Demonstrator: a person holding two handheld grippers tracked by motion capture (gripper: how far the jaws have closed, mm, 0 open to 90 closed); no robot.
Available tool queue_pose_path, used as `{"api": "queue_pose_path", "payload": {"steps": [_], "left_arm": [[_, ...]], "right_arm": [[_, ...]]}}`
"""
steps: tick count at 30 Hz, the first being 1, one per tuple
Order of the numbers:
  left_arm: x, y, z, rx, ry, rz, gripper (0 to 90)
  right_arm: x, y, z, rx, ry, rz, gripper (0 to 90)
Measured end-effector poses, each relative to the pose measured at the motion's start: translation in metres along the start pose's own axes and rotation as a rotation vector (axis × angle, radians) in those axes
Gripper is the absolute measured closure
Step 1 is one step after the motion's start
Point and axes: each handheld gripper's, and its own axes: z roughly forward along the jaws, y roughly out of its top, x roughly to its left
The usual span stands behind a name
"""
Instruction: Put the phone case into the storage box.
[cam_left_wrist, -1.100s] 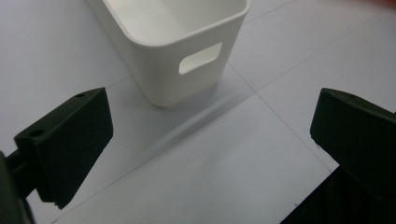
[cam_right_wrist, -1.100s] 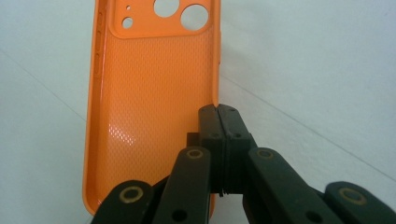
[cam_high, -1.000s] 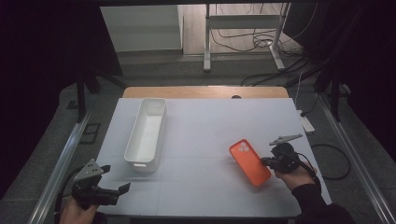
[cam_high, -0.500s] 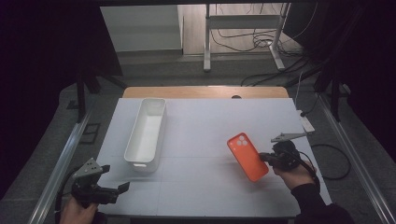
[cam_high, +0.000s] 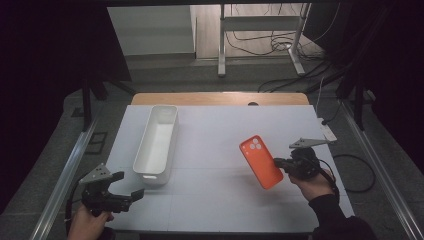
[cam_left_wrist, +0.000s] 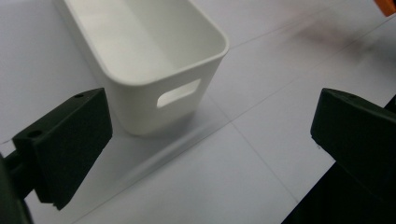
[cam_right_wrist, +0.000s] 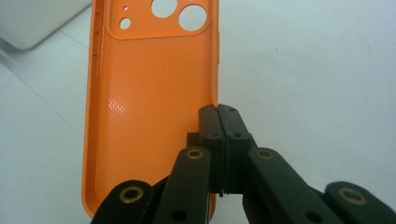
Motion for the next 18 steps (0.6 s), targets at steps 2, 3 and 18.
{"api": "queue_pose_path", "payload": {"steps": [2,3,18], "left_arm": [[-0.001,0.004,0.000,-0.001,-0.005,0.009,0.0],[-0.002,0.006,0.001,-0.002,-0.008,0.011,0.0],[-0.010,0.032,0.017,-0.018,-0.072,0.028,0.0]], "right_arm": [[0.001,0.001,-0.001,-0.014,0.003,-0.002,88.6],[0.001,0.002,-0.001,-0.020,0.004,0.000,88.6],[0.010,0.010,-0.005,-0.068,0.013,-0.018,88.6]]}}
